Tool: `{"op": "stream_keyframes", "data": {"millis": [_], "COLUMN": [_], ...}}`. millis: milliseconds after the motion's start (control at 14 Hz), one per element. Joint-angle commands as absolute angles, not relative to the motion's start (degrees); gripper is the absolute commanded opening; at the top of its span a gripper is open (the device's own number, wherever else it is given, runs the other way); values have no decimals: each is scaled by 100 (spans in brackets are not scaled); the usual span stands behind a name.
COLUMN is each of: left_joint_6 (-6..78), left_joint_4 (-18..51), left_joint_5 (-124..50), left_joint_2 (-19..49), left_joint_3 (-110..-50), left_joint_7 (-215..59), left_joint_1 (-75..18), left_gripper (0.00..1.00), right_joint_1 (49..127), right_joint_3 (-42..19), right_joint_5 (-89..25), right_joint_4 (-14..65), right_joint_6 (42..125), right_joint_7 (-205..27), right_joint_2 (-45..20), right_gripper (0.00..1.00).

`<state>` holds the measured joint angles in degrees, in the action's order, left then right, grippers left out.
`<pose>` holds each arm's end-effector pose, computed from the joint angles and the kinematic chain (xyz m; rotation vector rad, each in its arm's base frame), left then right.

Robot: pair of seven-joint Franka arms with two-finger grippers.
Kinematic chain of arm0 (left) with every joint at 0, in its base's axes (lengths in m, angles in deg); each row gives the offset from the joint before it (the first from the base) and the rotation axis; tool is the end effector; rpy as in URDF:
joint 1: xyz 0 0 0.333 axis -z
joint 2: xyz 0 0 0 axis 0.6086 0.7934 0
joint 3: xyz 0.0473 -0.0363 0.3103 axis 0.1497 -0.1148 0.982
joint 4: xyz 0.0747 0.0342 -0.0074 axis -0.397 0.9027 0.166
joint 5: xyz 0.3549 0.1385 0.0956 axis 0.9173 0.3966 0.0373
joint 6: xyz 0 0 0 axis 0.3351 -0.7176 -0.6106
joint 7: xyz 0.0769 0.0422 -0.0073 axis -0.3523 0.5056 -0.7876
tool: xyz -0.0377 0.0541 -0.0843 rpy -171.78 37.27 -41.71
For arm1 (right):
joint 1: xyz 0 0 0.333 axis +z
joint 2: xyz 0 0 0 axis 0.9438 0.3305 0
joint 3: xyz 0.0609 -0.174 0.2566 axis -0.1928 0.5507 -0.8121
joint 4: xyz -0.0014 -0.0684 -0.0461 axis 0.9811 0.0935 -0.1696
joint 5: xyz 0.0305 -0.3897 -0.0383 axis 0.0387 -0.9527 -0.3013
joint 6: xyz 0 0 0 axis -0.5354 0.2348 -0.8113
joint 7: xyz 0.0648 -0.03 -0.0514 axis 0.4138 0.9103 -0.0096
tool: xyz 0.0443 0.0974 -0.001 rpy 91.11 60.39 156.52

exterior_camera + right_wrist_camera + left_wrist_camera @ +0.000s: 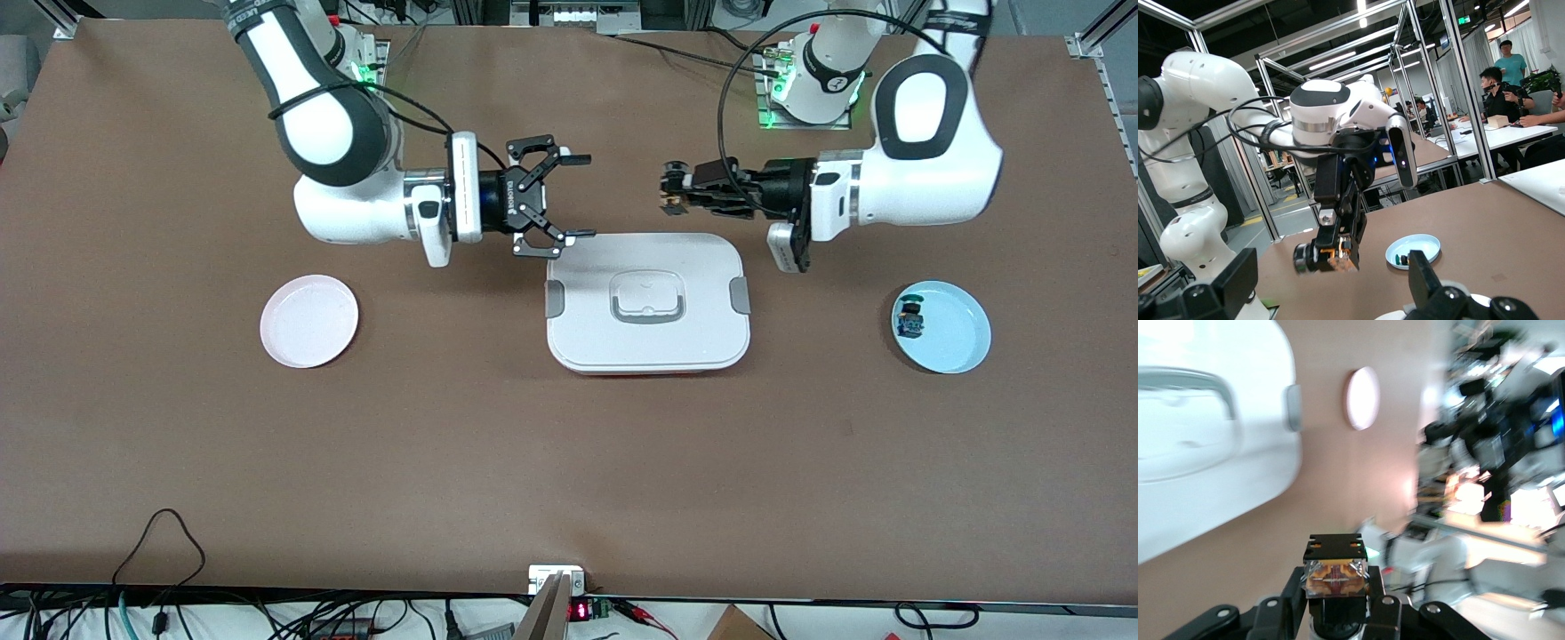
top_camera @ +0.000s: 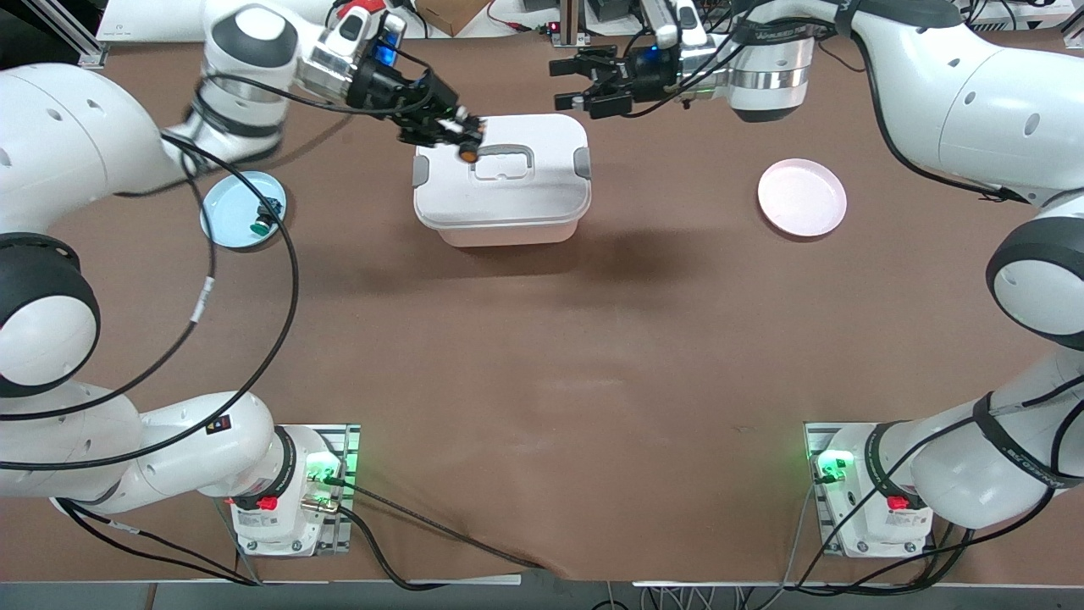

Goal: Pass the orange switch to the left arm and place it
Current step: 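Lower the switch into the blue dish while the right gripper withdraws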

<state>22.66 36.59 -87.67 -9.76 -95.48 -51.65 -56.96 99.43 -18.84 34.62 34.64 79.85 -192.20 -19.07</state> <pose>0.5021 -0.2008 0.4348 2.1396 -0.1837 -0.2464 0.5192 0.3815 0.4065 -1.3102 -1.0398 -0.8876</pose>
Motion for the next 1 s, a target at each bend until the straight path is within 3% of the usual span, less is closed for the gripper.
{"op": "stream_keyframes", "data": {"millis": [0,429,929], "left_joint_6": [1825,1411,1787], "left_joint_4": [3191,2663,2522], "left_joint_5": [-7350,-4711,-1707], "left_joint_2": [-1052,-851,-165], "left_joint_3": [-9586,-9577,-9577], "left_joint_7": [-5233,-4805,-2827], "left_joint_1": [-5954,-6227,-6869], "left_gripper": [14,14,14], "right_joint_1": [9962,9883,9839], "right_joint_3": [-1506,-881,-565], "right_joint_5": [3290,1972,346], "right_joint_4": [3770,3771,3657], "right_joint_6": [7475,7052,6867], "right_joint_7": [-19176,-18686,-15946], "right_joint_2": [-2093,-2102,-2181], "right_gripper": [100,100,100]}}
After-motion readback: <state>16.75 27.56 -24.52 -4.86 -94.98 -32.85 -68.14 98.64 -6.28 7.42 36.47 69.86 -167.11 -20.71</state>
